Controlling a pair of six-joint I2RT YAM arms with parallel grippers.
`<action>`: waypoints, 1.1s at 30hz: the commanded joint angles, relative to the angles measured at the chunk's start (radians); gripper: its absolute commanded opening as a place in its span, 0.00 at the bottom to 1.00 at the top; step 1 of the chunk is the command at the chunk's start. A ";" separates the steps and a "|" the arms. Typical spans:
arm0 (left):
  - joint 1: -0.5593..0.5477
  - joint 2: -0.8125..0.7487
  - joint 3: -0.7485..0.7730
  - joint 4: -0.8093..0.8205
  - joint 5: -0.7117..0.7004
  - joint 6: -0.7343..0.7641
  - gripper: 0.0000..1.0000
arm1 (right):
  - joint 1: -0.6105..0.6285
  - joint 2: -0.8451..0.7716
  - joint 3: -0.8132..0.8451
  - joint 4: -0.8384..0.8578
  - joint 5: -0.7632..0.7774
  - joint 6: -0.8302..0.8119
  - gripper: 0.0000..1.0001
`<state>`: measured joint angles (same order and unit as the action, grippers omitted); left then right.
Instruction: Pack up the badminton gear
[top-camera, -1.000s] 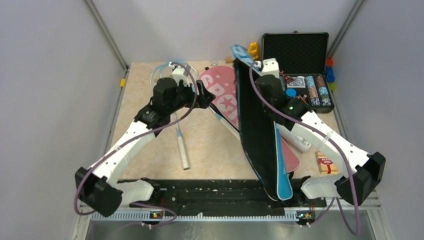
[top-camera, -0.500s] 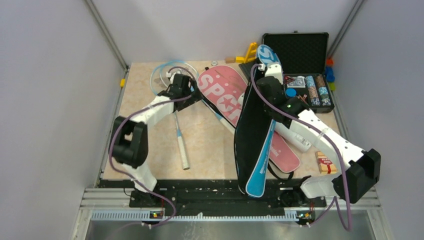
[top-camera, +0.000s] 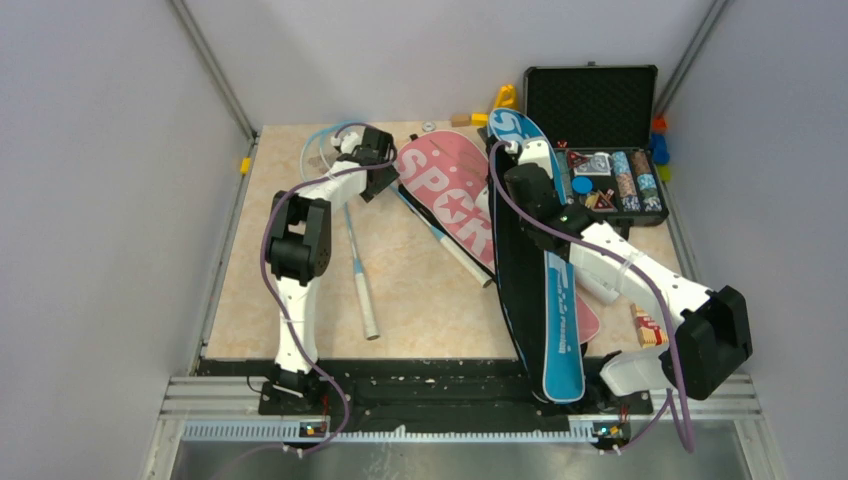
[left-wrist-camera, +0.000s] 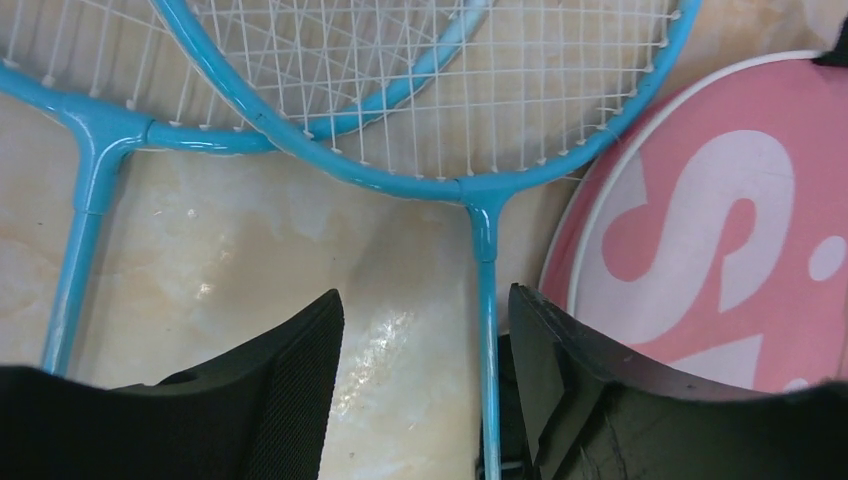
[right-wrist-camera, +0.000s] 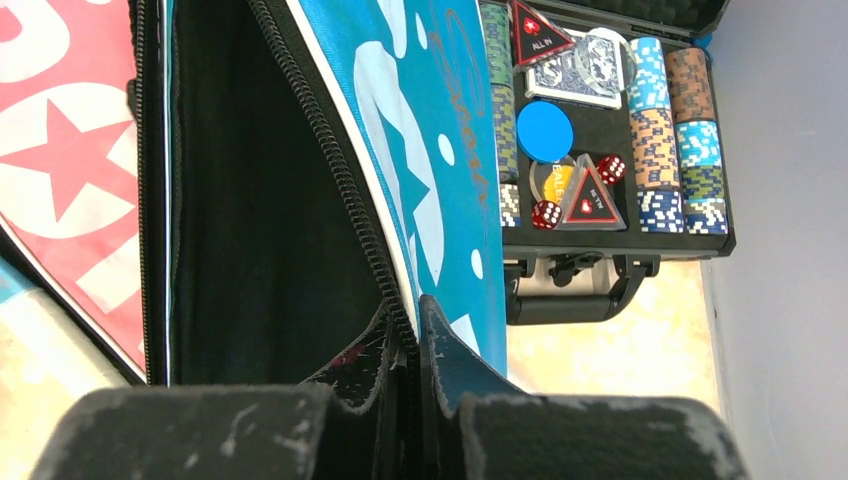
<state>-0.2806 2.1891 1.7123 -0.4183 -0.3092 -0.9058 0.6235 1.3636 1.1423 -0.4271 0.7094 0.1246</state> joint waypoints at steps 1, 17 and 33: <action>-0.005 0.053 0.045 -0.008 -0.029 -0.062 0.64 | -0.008 -0.040 -0.010 0.063 0.005 0.001 0.00; -0.059 0.220 0.306 -0.232 -0.092 0.011 0.48 | -0.008 -0.061 -0.056 0.116 0.011 0.003 0.00; -0.064 0.147 0.267 -0.517 -0.217 0.201 0.00 | -0.008 -0.187 -0.141 0.203 -0.014 -0.008 0.00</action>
<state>-0.3424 2.4107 2.0686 -0.7898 -0.4515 -0.7944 0.6231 1.2419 1.0050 -0.3046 0.6968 0.1230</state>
